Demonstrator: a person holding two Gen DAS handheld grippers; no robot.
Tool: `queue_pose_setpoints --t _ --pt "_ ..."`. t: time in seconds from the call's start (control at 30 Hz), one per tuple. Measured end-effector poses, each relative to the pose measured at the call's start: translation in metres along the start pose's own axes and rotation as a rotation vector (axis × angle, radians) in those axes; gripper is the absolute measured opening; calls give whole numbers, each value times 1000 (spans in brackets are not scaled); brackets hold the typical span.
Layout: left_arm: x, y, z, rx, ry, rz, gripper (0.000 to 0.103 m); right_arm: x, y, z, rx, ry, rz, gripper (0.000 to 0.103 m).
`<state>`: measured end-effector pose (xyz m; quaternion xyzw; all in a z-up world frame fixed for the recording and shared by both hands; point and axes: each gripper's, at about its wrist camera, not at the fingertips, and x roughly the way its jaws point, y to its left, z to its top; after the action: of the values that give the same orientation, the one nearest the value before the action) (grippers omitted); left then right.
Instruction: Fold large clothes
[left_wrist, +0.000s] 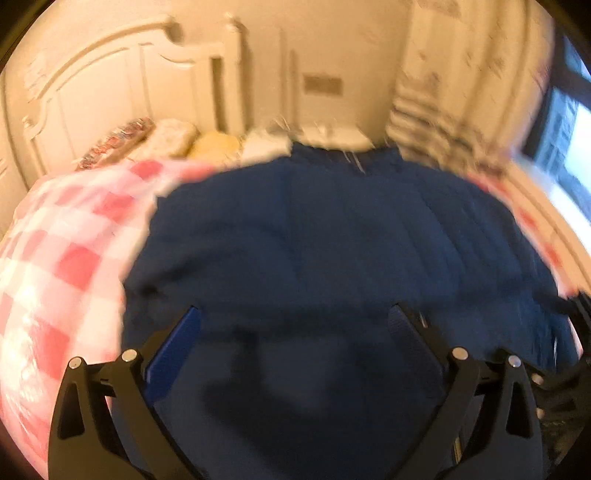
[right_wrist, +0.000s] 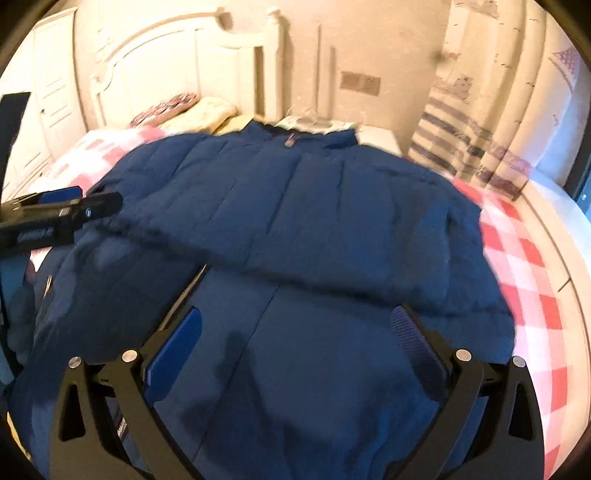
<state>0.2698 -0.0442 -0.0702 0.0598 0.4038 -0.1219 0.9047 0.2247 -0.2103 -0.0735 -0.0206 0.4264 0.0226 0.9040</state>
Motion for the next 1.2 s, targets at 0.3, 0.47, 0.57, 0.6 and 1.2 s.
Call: queue_pose_setpoints --t 0.3,0.47,0.57,0.6,1.2 --pt "20 1 -25 0 115 27 101 11 -2 -11 34 101 -22 99" --pt "-11 38 -58 -38 82 53 101 -15 -39 -42 92 86 -101 99" --pt "-16 69 -69 -130 108 25 101 -21 -59 -61 143 83 -33 99" --pt "-15 74 -69 -142 115 26 101 -22 -60 -62 148 84 -36 99" --pt "-58 -23 -120 145 66 4 101 -70 20 -114 -87 16 60 99"
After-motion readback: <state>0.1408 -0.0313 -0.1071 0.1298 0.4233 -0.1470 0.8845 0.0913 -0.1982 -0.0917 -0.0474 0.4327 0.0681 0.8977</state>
